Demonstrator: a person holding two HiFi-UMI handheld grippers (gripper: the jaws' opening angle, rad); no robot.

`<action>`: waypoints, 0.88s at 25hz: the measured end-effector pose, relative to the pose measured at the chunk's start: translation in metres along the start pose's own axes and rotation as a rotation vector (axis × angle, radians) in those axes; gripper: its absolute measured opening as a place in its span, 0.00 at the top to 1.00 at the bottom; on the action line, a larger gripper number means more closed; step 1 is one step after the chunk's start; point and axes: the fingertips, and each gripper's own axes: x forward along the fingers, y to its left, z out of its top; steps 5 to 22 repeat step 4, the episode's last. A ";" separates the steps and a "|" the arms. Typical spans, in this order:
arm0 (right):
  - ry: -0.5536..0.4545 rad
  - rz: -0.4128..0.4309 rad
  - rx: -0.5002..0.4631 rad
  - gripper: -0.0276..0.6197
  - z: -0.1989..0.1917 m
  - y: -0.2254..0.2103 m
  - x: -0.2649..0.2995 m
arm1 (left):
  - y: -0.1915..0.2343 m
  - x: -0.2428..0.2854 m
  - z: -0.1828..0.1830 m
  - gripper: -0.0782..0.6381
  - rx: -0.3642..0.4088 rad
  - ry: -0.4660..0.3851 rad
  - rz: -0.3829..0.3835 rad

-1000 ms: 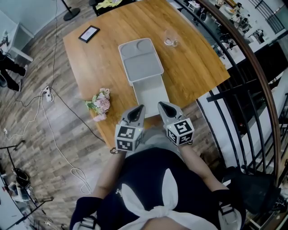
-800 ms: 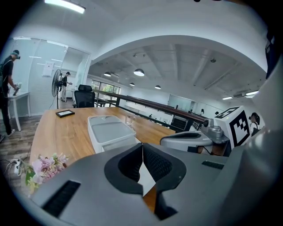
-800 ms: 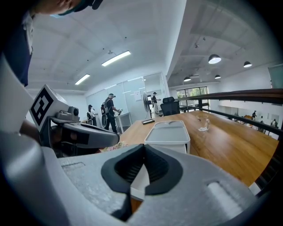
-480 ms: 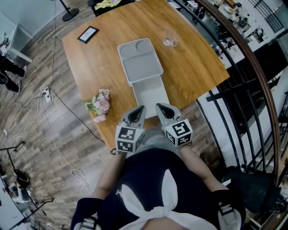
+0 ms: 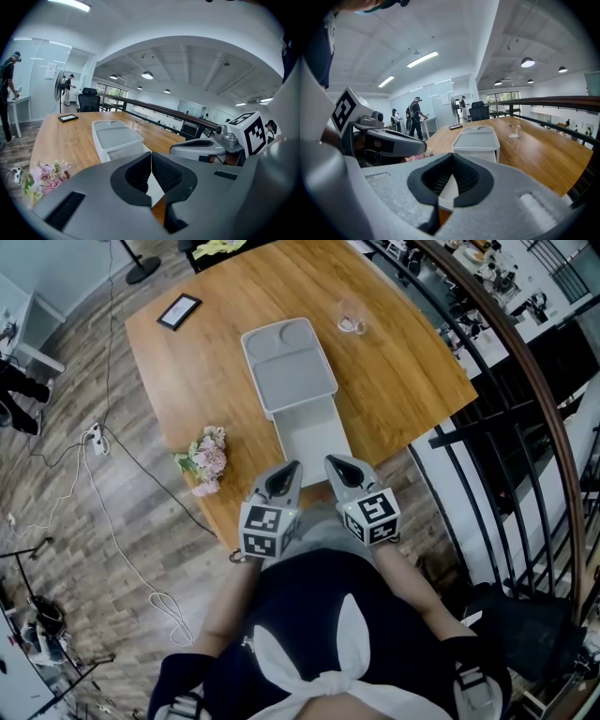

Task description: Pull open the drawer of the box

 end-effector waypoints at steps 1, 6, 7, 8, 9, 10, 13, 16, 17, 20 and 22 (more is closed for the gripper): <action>0.003 -0.003 -0.009 0.96 -0.001 -0.001 0.000 | 0.000 0.001 -0.001 0.87 0.001 0.002 -0.001; 0.014 -0.010 -0.033 0.96 -0.005 -0.003 0.000 | -0.001 0.004 -0.002 0.87 0.003 0.008 -0.005; 0.014 -0.010 -0.033 0.96 -0.005 -0.003 0.000 | -0.001 0.004 -0.002 0.87 0.003 0.008 -0.005; 0.014 -0.010 -0.033 0.96 -0.005 -0.003 0.000 | -0.001 0.004 -0.002 0.87 0.003 0.008 -0.005; 0.014 -0.010 -0.033 0.96 -0.005 -0.003 0.000 | -0.001 0.004 -0.002 0.87 0.003 0.008 -0.005; 0.014 -0.010 -0.033 0.96 -0.005 -0.003 0.000 | -0.001 0.004 -0.002 0.87 0.003 0.008 -0.005; 0.014 -0.010 -0.033 0.96 -0.005 -0.003 0.000 | -0.001 0.004 -0.002 0.87 0.003 0.008 -0.005; 0.014 -0.010 -0.033 0.96 -0.005 -0.003 0.000 | -0.001 0.004 -0.002 0.87 0.003 0.008 -0.005; 0.014 -0.010 -0.033 0.96 -0.005 -0.003 0.000 | -0.001 0.004 -0.002 0.87 0.003 0.008 -0.005; 0.014 -0.010 -0.033 0.96 -0.005 -0.003 0.000 | -0.001 0.004 -0.002 0.87 0.003 0.008 -0.005; 0.014 -0.010 -0.033 0.96 -0.005 -0.003 0.000 | -0.001 0.004 -0.002 0.87 0.003 0.008 -0.005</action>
